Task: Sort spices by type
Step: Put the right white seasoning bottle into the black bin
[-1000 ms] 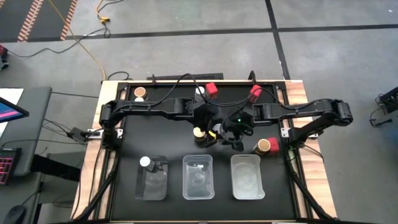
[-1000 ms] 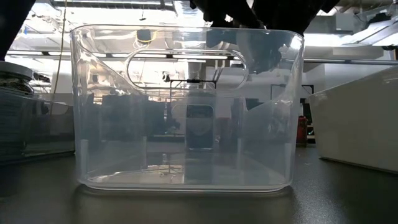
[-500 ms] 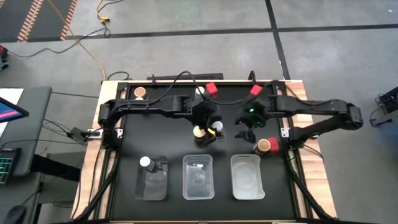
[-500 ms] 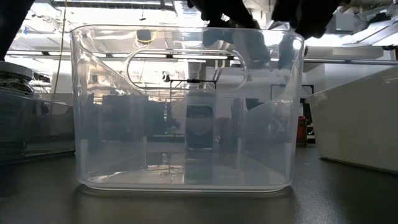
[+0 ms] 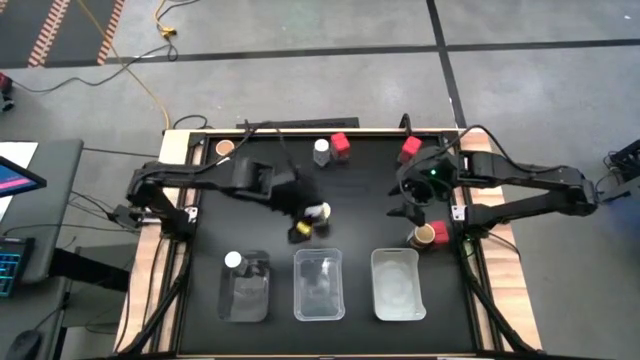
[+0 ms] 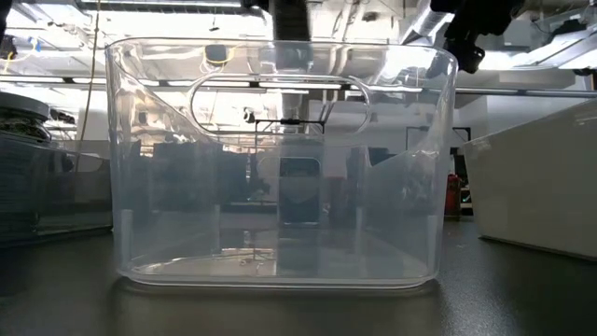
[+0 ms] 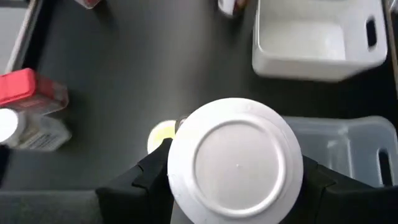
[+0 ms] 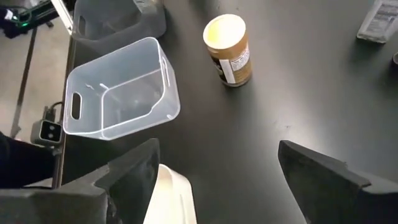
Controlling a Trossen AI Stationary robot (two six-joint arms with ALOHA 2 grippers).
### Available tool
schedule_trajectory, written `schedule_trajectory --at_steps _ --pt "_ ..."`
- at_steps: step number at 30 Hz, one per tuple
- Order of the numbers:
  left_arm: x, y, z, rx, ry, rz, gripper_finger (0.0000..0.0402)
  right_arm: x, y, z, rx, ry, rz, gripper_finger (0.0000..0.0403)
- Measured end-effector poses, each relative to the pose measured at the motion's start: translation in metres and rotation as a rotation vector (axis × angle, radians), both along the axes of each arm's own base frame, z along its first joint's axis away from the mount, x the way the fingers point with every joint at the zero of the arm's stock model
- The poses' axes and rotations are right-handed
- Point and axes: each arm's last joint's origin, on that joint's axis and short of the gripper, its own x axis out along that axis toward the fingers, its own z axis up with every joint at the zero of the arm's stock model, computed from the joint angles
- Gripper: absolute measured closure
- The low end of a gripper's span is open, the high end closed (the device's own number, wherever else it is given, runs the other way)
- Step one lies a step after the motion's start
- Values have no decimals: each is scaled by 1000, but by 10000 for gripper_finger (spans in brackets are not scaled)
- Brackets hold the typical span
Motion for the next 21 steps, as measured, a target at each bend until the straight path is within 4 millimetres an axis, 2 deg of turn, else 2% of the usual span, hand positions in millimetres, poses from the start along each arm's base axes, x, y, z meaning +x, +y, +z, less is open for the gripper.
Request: schedule_trajectory --at_steps 3,6,16,21 --pt "-15 -19 -2 23 19 -14 198 5 -1 -3 17 20 -14 49" --pt "-33 -29 -9 18 33 -8 198 10 -2 -8 22 48 -14 49" --pt "-119 -40 -24 -61 -75 -8 198 26 -6 -23 34 123 -23 49" --pt "-148 -38 -30 -60 -80 -45 198 33 -7 -27 34 127 -23 49"
